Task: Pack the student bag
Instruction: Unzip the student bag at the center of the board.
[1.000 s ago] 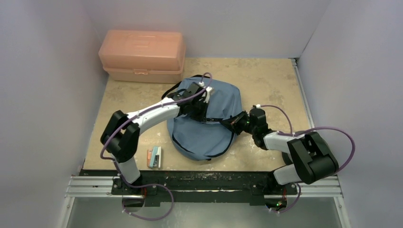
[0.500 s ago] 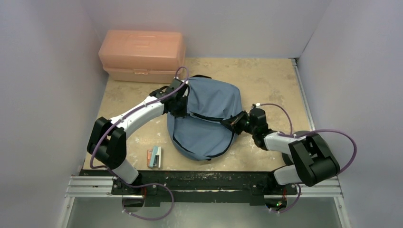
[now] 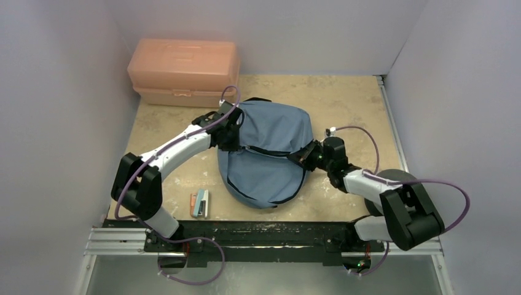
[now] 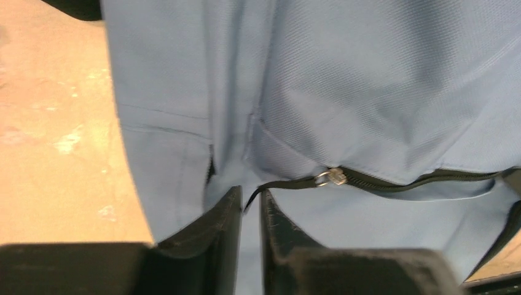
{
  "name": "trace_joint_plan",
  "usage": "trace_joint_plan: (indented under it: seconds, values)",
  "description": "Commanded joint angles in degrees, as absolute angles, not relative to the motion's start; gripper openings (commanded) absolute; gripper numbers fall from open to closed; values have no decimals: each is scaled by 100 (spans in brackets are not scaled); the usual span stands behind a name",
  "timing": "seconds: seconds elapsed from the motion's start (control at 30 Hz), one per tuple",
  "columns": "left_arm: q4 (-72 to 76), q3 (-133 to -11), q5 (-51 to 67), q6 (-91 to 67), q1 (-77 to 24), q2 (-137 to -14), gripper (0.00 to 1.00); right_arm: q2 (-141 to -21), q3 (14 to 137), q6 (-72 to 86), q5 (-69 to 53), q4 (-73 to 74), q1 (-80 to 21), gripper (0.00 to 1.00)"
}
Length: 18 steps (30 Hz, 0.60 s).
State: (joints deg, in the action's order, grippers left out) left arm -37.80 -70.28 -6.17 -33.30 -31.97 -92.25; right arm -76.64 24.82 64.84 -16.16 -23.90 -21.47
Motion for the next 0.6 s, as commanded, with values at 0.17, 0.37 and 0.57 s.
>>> trace_joint_plan:
  seconds: [0.17, 0.37, 0.57]
  values:
    - [-4250, -6470, -784, -3070, -2941, -7430, 55, -6181, 3564, 2868, -533, -655, -3128, 68]
    - [-5246, -6102, -1801, -3791, -2875, -5824, 61, -6840, 4667, 2206, 39, -327, -5104, 77]
    - [-6094, -5982, -3207, -4340, -2874, -3465, 61, -8138, 5624, 3012, 603, -620, -6714, 79]
